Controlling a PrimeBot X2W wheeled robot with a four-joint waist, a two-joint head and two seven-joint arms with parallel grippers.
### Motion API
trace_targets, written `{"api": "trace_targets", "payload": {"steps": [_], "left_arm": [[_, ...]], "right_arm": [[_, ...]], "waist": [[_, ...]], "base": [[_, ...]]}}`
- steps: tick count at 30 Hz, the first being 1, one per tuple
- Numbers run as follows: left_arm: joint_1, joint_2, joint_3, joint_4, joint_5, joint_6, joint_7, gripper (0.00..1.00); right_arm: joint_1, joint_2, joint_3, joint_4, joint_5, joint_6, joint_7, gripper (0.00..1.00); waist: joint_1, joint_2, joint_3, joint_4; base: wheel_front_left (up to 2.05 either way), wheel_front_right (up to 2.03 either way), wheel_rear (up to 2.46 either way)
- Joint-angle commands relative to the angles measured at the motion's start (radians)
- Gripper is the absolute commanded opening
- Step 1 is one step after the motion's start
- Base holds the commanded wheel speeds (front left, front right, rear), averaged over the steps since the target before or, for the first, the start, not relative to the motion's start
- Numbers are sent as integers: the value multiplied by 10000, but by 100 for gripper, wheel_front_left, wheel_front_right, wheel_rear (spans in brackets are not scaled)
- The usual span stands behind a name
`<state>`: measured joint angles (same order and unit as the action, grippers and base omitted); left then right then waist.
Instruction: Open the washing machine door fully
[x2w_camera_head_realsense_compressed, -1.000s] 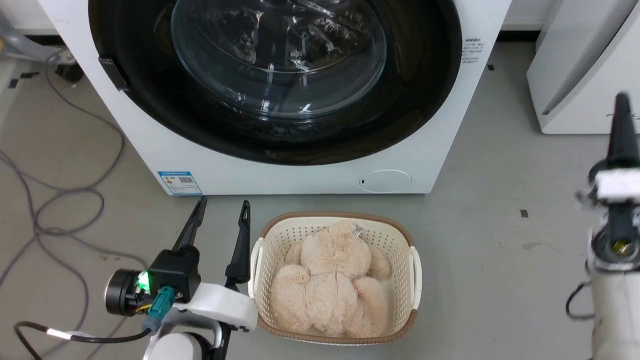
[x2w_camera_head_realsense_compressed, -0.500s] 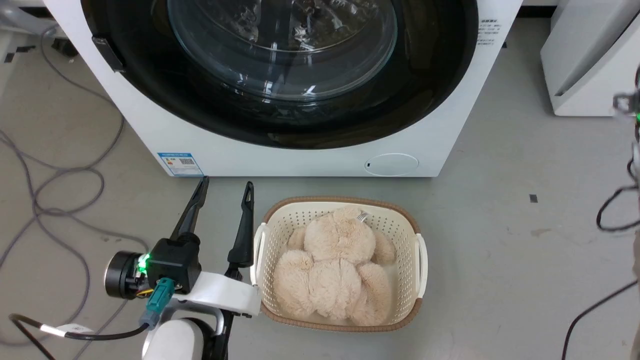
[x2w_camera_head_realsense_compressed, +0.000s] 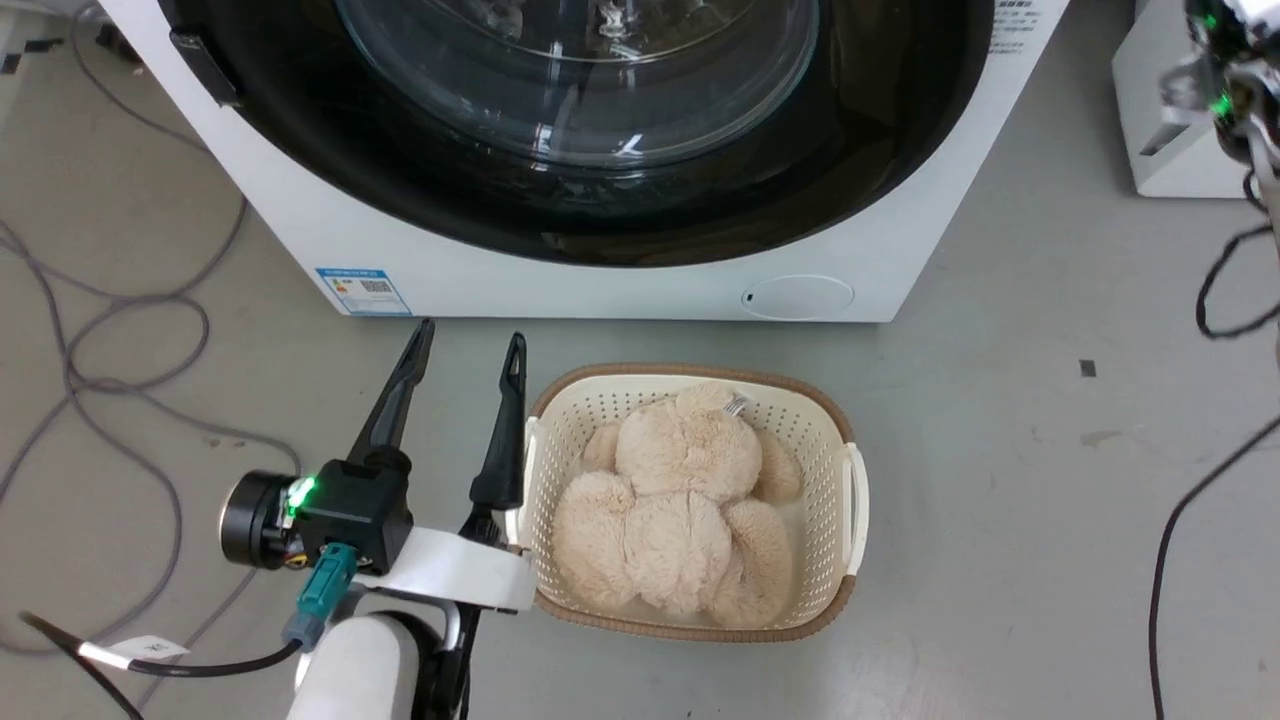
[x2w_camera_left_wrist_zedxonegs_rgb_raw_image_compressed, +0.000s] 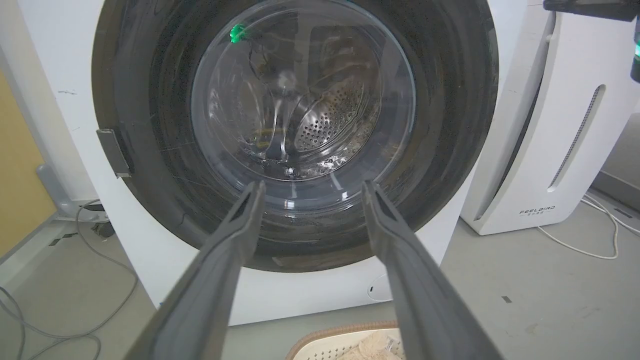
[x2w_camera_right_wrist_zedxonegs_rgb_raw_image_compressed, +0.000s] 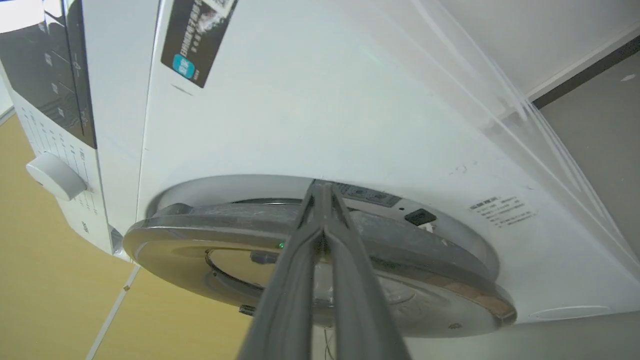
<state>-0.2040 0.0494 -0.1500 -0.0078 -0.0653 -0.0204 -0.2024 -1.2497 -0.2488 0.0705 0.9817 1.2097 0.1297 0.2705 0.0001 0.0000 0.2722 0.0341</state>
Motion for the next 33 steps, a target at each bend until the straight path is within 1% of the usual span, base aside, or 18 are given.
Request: {"api": "trace_targets", "payload": {"steps": [1,10,14,21,25,33], "left_arm": [[-209,8,-53,-81,-57,6,-100,100],[-468,8,-253,-163,-184,54,-288,100],[-574,8,-311,-176,-225,51,-351,100],[-841,8,-500,-233,-335,106,-497,100],[-991,9,-593,-238,-394,124,-581,100],[-1025,9,-633,-165,-445,158,-594,100]], "right_arm": [[-538,-3,203,318,239,9,308,0],[-1849,-84,1344,1030,410,9,1697,0],[-2306,-82,1621,1339,537,9,1979,0],[-3438,-44,2202,2261,826,10,2399,0],[-4053,-15,2552,2806,996,10,2860,0],[-3926,177,2996,3000,689,10,3630,0]], "waist": [[-1,0,89,34],[-1,0,522,213],[-1,0,672,276],[-1,0,1064,399],[-1,0,1284,452],[-1,0,1263,477]], "base": [[0,0,0],[0,0,0],[0,0,0],[0,0,0],[0,0,0],[0,0,0]]}}
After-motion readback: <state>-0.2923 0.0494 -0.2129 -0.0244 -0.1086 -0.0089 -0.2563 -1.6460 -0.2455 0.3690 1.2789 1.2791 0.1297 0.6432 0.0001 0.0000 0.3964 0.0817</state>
